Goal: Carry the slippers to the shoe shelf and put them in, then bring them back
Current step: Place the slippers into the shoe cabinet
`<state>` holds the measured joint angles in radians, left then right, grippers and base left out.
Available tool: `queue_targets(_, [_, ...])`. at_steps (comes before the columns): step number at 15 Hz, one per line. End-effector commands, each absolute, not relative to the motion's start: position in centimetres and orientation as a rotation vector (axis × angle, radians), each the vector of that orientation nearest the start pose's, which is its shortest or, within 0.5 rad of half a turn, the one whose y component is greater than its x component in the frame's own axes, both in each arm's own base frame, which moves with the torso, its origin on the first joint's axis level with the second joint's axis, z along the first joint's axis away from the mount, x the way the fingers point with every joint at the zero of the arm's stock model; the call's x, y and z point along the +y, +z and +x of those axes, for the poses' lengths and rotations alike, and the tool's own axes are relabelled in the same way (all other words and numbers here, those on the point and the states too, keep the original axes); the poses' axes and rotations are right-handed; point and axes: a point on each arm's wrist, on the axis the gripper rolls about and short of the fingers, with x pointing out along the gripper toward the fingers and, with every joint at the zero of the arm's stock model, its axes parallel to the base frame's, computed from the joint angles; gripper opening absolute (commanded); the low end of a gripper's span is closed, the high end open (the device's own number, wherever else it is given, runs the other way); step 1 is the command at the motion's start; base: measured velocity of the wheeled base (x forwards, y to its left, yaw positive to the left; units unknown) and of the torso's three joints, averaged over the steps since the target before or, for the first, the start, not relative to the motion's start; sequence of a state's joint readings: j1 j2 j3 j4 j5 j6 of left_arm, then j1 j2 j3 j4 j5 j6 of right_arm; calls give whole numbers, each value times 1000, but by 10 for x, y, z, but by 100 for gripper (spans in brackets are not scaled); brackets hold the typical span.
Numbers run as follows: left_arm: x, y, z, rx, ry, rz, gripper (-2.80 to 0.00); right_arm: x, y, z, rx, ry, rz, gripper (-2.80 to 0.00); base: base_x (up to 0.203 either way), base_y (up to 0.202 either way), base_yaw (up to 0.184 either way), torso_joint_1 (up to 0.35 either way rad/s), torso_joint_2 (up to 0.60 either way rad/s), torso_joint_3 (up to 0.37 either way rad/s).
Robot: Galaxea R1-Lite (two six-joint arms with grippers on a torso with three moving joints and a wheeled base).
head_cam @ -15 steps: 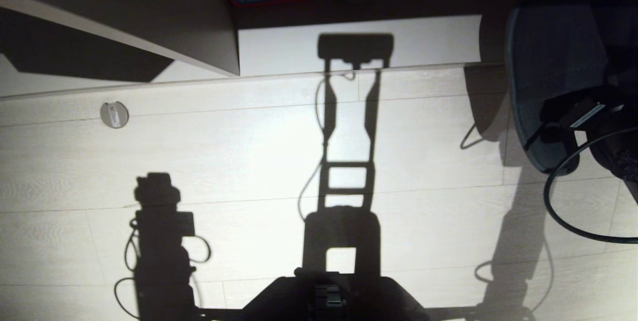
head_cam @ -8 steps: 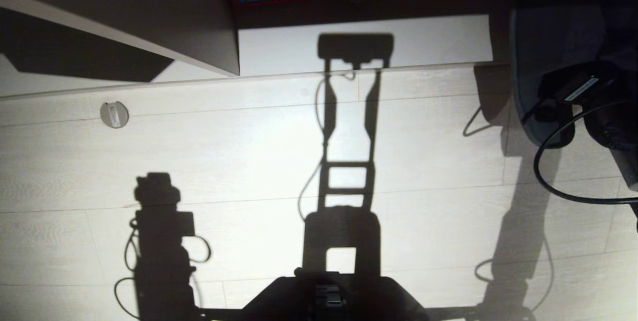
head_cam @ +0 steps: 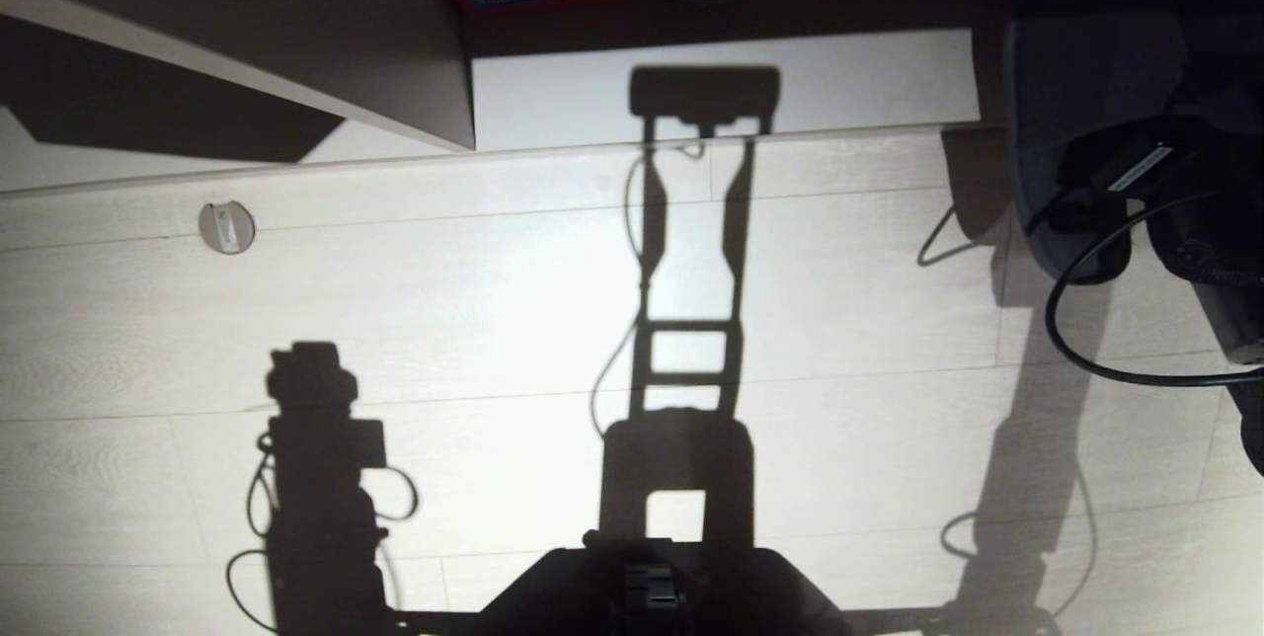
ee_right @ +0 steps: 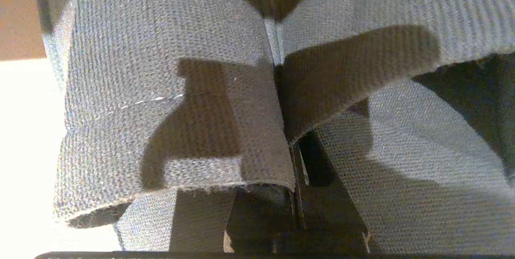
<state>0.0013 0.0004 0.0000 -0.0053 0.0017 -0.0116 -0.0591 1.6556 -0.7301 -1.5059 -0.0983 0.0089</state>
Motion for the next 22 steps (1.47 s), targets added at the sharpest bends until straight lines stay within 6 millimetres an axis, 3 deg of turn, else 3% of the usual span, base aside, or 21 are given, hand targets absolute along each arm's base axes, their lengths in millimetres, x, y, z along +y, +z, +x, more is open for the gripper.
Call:
queue_targets(1, [0,76,-23,-6,3,-12,-280,-21,261,280,-591,-158,23,-280,0,0,0,0,0,0])
queue_targets(11, [0,76,-23,-6,5,-12,-280,-23,282,307,-680,-166,17,-280,0,0,0,0,0,0])
queue_targets(14, [0,76,-23,-5,4,-12,-280,-23,280,313,-676,-166,15,-280,0,0,0,0,0,0])
queue_targets(21, [0,76,-23,-6,5,-12,-280,-24,281,314,-675,-168,14,-280,0,0,0,0,0,0])
queue_targets(22, [0,76,-23,-6,5,-12,-280,-24,282,313,-677,-168,15,0,0,0,0,0,0,0])
